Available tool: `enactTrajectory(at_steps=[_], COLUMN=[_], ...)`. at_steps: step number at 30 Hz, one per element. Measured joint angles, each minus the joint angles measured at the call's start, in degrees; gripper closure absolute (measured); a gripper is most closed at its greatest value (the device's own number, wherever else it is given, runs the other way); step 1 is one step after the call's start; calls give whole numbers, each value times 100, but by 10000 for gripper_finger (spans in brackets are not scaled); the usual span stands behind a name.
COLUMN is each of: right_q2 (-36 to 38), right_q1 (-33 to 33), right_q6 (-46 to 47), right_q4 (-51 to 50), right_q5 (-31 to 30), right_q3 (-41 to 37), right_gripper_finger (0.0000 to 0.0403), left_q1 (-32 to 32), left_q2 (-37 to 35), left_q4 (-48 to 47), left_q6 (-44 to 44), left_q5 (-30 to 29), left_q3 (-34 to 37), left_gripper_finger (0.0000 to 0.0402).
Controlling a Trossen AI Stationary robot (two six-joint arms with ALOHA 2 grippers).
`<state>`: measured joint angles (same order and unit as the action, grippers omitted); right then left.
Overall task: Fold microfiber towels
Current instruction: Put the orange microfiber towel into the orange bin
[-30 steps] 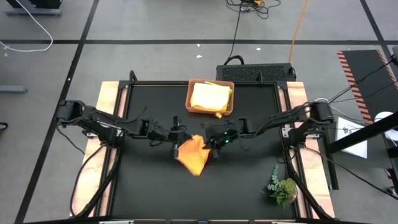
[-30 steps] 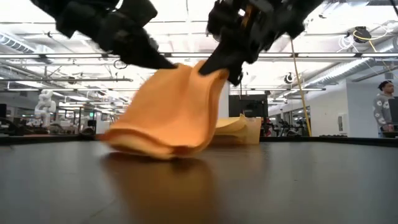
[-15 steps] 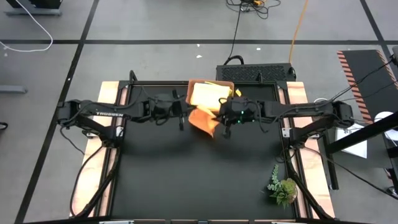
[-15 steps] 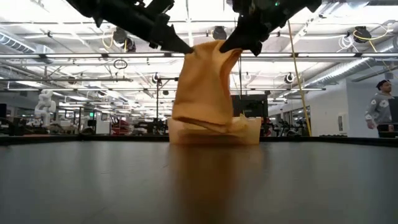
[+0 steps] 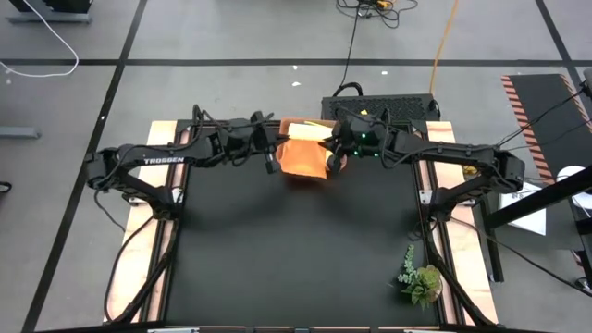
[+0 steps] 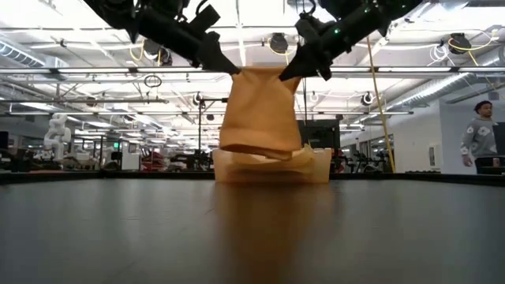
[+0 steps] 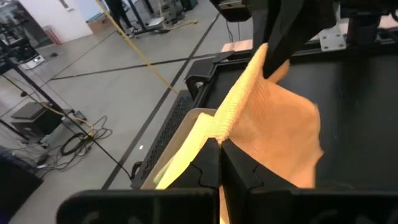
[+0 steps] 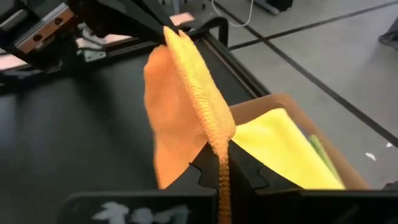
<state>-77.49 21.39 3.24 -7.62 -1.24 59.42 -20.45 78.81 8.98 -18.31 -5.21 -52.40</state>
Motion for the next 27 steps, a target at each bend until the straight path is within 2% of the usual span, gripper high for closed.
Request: enactTrajectory(at_steps=[5,16,23,27], right_q2=[-54,-498,-912,-1059], right_q1=[245,646,1037,1196], right_q6=[-102,-345,-715,-788], right_q4=[138,255,656,972], right_q5=[18,-50,-198,-194], right_q3=[7,-7,9,7], right_gripper_finger=[403,403,403,403], left_q1=[-348,-823,-1188,-1311], left_q2=[161,1286,1401,1401], left_q4=[168,1374,1536,1559], left_q6=[66,15,-31,-399], left_q5=[330,275,400,426], left_q3=[-8,-7,-5,-7], left_gripper_finger=[399,397,399,392])
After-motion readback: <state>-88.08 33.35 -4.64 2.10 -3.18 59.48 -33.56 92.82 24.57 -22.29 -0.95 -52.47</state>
